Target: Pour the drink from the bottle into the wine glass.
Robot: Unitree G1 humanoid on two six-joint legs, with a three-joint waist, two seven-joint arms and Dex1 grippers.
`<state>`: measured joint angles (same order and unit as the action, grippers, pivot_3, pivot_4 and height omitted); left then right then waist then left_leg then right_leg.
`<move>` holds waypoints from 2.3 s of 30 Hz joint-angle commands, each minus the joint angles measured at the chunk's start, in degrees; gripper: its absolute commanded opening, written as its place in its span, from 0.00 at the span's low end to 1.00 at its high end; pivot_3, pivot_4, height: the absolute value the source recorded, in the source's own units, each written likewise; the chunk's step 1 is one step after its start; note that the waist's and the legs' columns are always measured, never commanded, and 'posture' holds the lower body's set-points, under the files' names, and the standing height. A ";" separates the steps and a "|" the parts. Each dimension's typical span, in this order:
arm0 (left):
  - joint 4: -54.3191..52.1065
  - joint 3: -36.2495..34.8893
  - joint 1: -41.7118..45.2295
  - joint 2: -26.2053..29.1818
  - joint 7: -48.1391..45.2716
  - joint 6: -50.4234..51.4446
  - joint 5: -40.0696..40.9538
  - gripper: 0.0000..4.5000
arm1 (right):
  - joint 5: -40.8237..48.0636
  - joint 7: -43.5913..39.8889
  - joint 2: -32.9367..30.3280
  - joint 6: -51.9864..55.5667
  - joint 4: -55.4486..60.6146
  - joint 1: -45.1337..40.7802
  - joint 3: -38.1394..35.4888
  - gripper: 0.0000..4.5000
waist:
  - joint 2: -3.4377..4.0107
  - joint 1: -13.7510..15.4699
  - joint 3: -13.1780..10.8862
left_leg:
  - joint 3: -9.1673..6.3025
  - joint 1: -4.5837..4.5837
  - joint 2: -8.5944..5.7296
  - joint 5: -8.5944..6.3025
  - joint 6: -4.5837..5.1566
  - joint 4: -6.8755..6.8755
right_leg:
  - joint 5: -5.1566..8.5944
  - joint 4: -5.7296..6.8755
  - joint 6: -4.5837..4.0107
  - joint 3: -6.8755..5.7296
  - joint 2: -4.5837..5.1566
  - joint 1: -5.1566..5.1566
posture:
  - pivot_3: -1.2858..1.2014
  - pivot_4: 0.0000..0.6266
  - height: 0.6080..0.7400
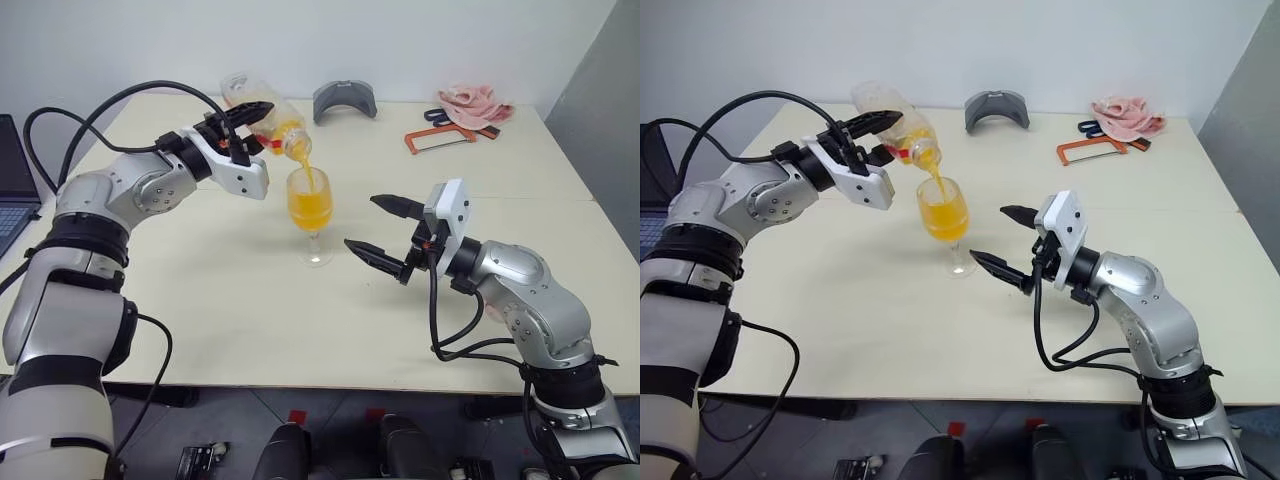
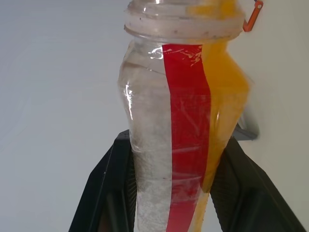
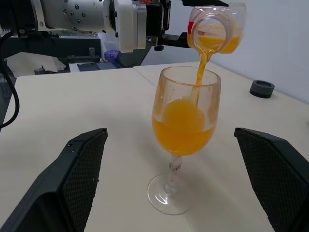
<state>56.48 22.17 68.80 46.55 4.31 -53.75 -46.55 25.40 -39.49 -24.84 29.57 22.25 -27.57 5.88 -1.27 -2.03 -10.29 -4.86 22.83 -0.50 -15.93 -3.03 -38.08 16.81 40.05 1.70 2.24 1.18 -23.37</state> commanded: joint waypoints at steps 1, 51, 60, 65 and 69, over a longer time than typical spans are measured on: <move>-0.16 -0.27 2.52 1.42 1.19 -0.20 0.11 0.37 | 0.34 0.16 0.26 -0.19 2.71 0.12 0.26 1.00 | 0.00 0.00 0.00 | 0.00 0.00 0.00 0.00 0.00 0.00 | 0.00 0.00 0.00 0.00 0.00 0.00 | 0.52 0.24 1.00; -27.64 -32.11 -27.64 -13.04 -31.00 47.48 60.16 0.37 | 0.36 1.44 0.52 6.58 6.46 -3.89 5.02 1.00 | 0.01 -1.86 0.02 | -0.40 -0.07 0.15 0.02 -0.03 -0.14 | 0.00 0.35 -0.01 0.05 0.08 -0.05 | 0.52 0.24 1.00; -31.50 -38.21 -37.61 -12.11 -36.11 55.58 66.55 0.37 | -6.00 2.01 -0.76 8.65 6.66 -6.03 11.44 1.00 | 0.01 -1.83 0.02 | -0.63 -0.01 0.14 0.03 -0.05 -0.32 | 0.00 0.45 -0.01 -0.07 0.11 -0.04 | 0.52 0.24 1.00; -32.63 -39.96 -40.12 -12.73 -37.31 56.81 68.04 0.37 | -6.22 1.71 0.51 9.12 6.38 -6.85 11.58 1.00 | -0.01 -1.24 0.03 | -0.65 0.00 0.14 0.00 -0.01 -0.41 | 0.00 0.45 -0.01 -0.08 0.11 0.01 | 0.52 0.24 1.00; -32.42 -40.69 -40.64 -12.88 -38.22 58.14 69.08 0.37 | -6.35 1.51 1.25 9.29 6.08 -7.29 11.57 1.00 | -0.01 -1.20 0.03 | -0.64 0.00 0.13 0.00 0.00 -0.42 | 0.00 0.45 -0.01 -0.07 0.12 0.02 | 0.52 0.24 1.00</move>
<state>26.36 -16.70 28.08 33.37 -33.36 4.45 21.36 19.09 -37.74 -23.89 39.23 27.18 -33.29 17.28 -1.28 -3.23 -10.26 -5.49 22.83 -0.37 -15.93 -3.03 -38.50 16.81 40.50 1.69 2.18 1.30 -23.35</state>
